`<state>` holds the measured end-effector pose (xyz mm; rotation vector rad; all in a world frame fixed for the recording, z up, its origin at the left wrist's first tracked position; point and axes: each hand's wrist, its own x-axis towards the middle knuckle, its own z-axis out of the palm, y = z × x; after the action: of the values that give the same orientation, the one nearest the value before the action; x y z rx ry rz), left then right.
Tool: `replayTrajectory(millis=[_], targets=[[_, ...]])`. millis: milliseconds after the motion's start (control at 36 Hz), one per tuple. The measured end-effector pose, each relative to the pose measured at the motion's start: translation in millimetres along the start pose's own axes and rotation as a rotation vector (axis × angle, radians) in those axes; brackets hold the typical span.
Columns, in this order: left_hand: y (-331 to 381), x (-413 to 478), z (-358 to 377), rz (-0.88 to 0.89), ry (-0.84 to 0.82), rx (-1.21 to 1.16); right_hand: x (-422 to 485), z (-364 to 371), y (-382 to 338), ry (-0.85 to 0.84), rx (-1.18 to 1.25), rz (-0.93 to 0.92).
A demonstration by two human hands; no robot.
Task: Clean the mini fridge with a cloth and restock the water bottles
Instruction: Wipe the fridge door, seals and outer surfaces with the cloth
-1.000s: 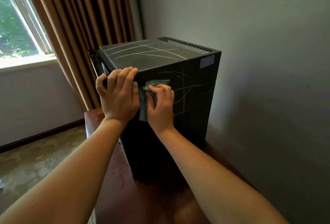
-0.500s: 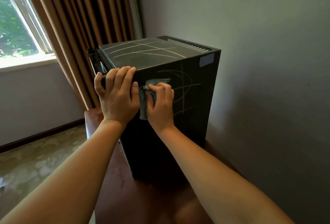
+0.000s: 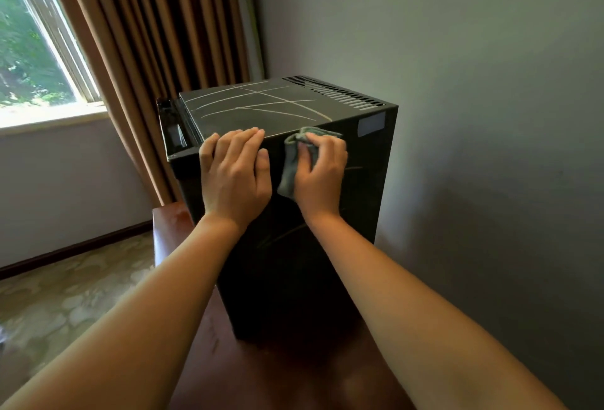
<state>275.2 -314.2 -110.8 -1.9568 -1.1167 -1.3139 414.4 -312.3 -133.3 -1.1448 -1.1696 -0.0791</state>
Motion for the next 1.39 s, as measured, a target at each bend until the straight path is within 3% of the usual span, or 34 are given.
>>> replayTrajectory(millis=[83, 167, 333, 389, 556, 611, 806, 889, 944, 1028, 1083, 1389], targets=[[2, -3, 8, 0.012, -0.001, 0.076, 10, -7, 20, 0.057, 0.048, 0.156], [-1, -3, 13, 0.029, 0.02, 0.133, 7, -7, 24, 0.059, 0.055, 0.16], [-10, -7, 17, 0.081, 0.028, 0.146, -8, -2, 16, -0.141, -0.053, -0.225], [-13, -8, 17, 0.101, 0.027, 0.15, -5, -5, 19, -0.141, -0.073, -0.252], [-12, -7, 19, 0.085, 0.043, 0.144, 24, -15, 33, 0.149, 0.065, 0.184], [-10, -6, 19, 0.079, 0.046, 0.148, 25, -15, 37, 0.172, 0.08, 0.225], [-11, -6, 22, 0.082, 0.05, 0.16, -8, -6, 35, -0.096, -0.023, -0.104], [-13, -8, 23, 0.089, 0.047, 0.152, -7, -9, 40, -0.127, -0.045, -0.147], [-14, -8, 23, 0.084, 0.045, 0.147, 0, -10, 46, -0.042, -0.021, -0.035], [-15, -7, 22, 0.088, 0.041, 0.149, 14, -12, 54, 0.171, 0.057, 0.314], [-14, -7, 21, 0.092, 0.027, 0.146, 13, -11, 55, 0.205, 0.05, 0.366], [-22, -9, 8, 0.214, -0.044, 0.196, -47, 4, 27, -0.197, -0.061, -0.172]])
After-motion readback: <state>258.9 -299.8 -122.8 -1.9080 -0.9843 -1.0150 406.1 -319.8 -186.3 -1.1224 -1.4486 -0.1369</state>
